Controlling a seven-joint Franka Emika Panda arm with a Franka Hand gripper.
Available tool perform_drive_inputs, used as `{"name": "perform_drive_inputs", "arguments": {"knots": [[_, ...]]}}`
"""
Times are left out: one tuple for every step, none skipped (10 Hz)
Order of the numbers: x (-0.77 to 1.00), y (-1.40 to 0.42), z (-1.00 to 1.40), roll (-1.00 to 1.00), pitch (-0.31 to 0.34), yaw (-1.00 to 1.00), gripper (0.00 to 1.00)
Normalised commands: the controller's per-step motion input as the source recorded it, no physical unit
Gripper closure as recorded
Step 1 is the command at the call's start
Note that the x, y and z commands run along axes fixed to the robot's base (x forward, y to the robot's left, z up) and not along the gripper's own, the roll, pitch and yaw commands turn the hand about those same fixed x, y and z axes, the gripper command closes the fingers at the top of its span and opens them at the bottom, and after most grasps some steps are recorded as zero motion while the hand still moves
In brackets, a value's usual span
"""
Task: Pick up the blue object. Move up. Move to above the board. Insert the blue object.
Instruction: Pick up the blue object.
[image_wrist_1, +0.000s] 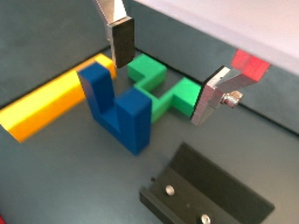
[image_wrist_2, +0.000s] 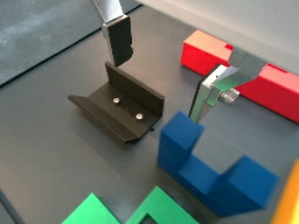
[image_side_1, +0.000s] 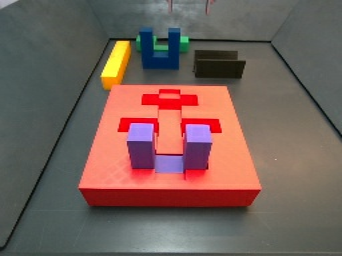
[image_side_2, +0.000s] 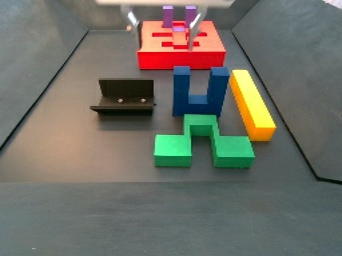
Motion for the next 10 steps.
{"name": "perform_drive_inputs", "arguments": {"knots": [[0.26, -0.02, -0.34, 0.09, 0.000, 0.00, 0.00], [0.00, -0.03, -0.29, 0.17, 0.000, 0.00, 0.00], [-0.20, -0.01, -0.08, 0.05, 0.000, 0.00, 0.00], [-0.19, -0.07, -0.09, 0.00, -0.029, 0.00, 0.00], [-0.19, -0.06, -0.22, 0.05, -0.050, 0.00, 0.00], [-0.21, -0.01, -0.28, 0.08, -0.057, 0.00, 0.00], [-0.07, 0.00, -0.24, 0.03, -0.020, 0.00, 0.00], [-0.04, 0.00, -0.23, 0.05, 0.000, 0.00, 0.00], [-0.13, 0.00, -0.14, 0.02, 0.000, -0.02, 0.00], [-0.14, 0.00, -0.06, 0.00, 0.000, -0.04, 0.00]]}}
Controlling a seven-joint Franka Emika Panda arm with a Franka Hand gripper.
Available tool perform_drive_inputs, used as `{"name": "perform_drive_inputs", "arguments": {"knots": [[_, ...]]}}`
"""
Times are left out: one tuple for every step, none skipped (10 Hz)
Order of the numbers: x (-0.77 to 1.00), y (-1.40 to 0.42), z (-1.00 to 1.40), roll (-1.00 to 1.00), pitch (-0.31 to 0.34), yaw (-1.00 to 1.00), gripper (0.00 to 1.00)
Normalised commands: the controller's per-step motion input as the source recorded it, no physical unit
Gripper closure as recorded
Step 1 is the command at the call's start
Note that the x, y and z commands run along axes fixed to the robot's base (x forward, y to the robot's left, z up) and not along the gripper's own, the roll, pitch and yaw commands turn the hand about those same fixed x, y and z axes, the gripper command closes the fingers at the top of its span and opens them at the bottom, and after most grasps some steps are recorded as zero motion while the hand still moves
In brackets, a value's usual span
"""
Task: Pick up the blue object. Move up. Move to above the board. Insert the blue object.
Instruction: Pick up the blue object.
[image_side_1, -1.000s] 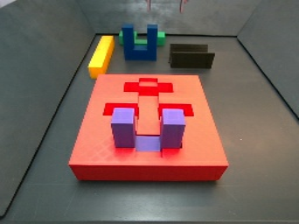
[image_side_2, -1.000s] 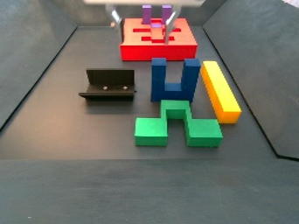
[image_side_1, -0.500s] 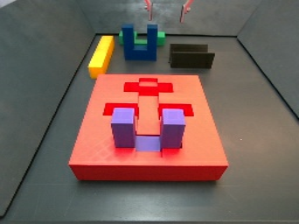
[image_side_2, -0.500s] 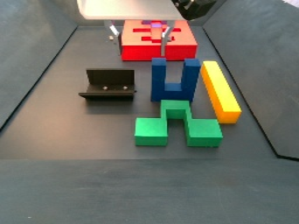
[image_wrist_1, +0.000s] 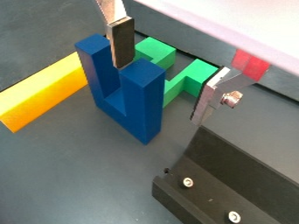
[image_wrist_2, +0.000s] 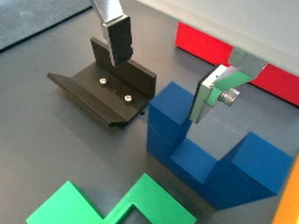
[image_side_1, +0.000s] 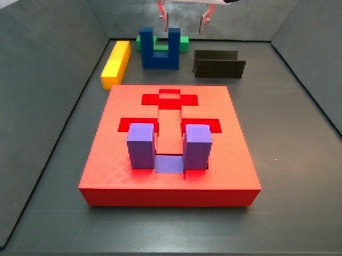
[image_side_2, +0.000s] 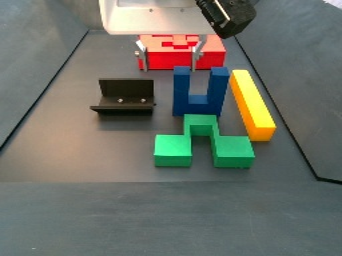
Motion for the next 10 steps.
{"name": "perform_drive_inputs", "arguments": {"knots": [[-0.09, 0.00, -0.09, 0.00, -0.001, 0.00, 0.00], [0.00, 0.00, -0.22, 0.06, -0.014, 0.00, 0.00], [0.00, 0.00, -0.23, 0.08, -0.013, 0.00, 0.00], [0.00, 0.00, -0.25, 0.11, -0.010, 0.00, 0.00], [0.00, 0.00, -0.21, 0.08, 0.000, 0.00, 0.00], [0.00, 0.00, -0.18, 0.06, 0.000, 0.00, 0.00], [-0.05, 0.05, -0.13, 0.05, 0.000, 0.00, 0.00], [-0.08, 0.08, -0.09, 0.03, 0.000, 0.00, 0.00], [-0.07, 0.00, -0.04, 0.00, 0.000, 0.00, 0.00], [0.00, 0.00, 0.00, 0.00, 0.000, 0.00, 0.00]]}}
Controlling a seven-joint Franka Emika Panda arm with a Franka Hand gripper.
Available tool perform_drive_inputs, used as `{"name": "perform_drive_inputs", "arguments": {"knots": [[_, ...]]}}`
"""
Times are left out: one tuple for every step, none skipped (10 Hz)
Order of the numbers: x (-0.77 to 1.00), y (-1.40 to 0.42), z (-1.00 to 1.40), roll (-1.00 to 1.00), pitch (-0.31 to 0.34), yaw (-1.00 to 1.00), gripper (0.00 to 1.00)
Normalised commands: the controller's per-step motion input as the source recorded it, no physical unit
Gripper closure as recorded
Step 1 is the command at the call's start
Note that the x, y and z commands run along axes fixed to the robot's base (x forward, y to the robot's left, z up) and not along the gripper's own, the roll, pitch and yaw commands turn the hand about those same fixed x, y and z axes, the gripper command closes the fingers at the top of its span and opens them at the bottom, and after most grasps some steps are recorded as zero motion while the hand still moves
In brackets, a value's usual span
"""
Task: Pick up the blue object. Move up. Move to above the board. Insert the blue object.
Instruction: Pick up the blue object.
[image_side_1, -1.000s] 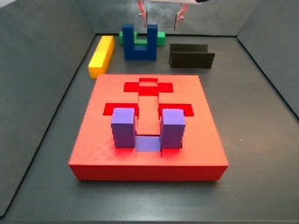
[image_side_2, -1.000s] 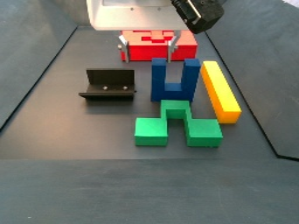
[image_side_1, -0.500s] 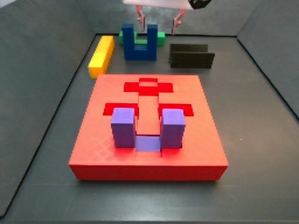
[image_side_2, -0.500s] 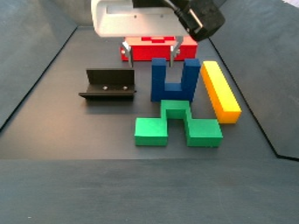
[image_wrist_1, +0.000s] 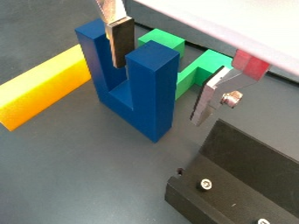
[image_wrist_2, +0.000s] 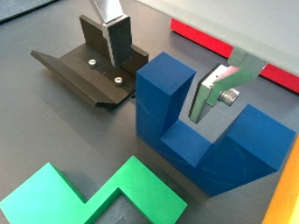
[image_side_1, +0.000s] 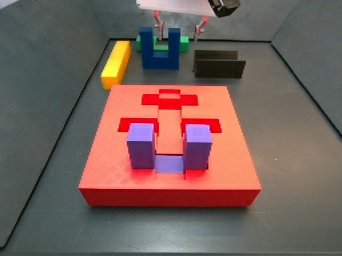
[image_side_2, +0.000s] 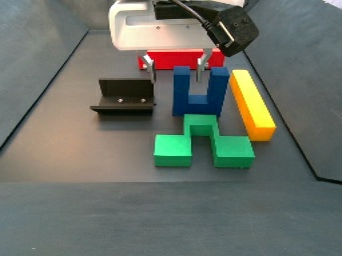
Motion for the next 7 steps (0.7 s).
{"name": "perform_drive_inputs", "arguments": {"knots": [[0.00, 0.11, 0.00, 0.00, 0.000, 0.00, 0.00], [0.00, 0.00, 0.00, 0.00, 0.000, 0.00, 0.00], [0.00, 0.00, 0.00, 0.00, 0.000, 0.00, 1.00], [0.00, 0.00, 0.00, 0.00, 0.000, 0.00, 1.00], [0.00, 0.00, 0.00, 0.00, 0.000, 0.00, 1.00], [0.00, 0.00, 0.00, 0.00, 0.000, 0.00, 1.00], [0.00, 0.00, 0.00, 0.00, 0.000, 0.00, 1.00]]}}
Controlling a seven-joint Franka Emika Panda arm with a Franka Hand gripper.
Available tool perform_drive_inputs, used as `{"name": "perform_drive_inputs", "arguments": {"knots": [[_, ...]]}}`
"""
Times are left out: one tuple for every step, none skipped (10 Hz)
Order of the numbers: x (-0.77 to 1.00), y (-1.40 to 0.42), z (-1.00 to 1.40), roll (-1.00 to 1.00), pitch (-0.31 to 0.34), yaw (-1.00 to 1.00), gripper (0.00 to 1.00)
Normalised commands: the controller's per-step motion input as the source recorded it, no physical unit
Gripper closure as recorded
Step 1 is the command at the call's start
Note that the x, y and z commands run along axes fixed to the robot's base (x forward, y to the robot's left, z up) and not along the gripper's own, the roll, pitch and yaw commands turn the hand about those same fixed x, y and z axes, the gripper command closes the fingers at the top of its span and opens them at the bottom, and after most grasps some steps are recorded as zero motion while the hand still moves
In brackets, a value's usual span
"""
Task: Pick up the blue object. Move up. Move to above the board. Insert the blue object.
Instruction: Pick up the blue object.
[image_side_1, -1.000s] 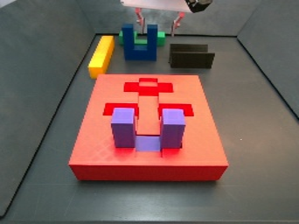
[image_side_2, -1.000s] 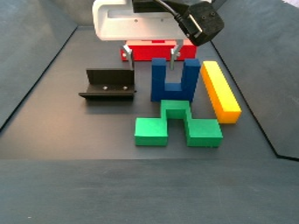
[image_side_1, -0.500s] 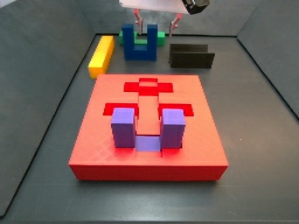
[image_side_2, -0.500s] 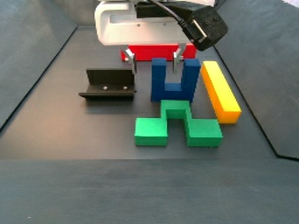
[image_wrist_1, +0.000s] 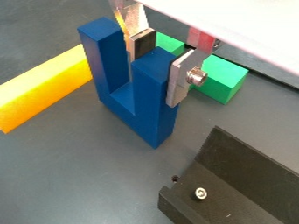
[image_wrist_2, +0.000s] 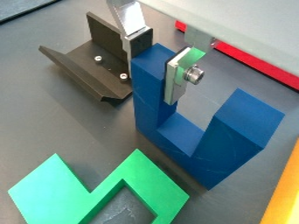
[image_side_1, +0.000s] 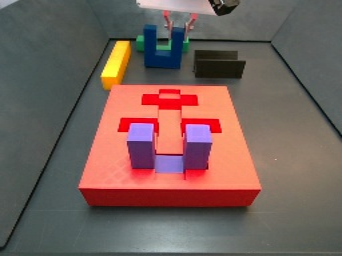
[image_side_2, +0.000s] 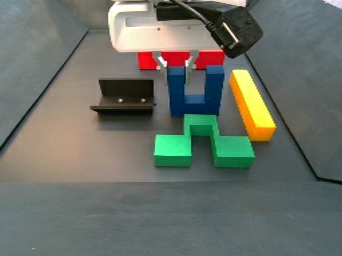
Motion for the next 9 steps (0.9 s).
{"name": "perform_drive_inputs", "arguments": {"knots": [[0.00, 0.00, 0.00, 0.00, 0.000, 0.00, 1.00], [0.00, 0.00, 0.00, 0.00, 0.000, 0.00, 1.00], [0.00, 0.00, 0.00, 0.00, 0.000, 0.00, 1.00], [0.00, 0.00, 0.00, 0.00, 0.000, 0.00, 1.00], [0.00, 0.00, 0.00, 0.00, 0.000, 0.00, 1.00], [0.00, 0.00, 0.00, 0.00, 0.000, 0.00, 1.00], [0.00, 0.00, 0.00, 0.00, 0.000, 0.00, 1.00], [0.00, 0.00, 0.00, 0.00, 0.000, 0.00, 1.00], [0.00, 0.00, 0.00, 0.00, 0.000, 0.00, 1.00]]}}
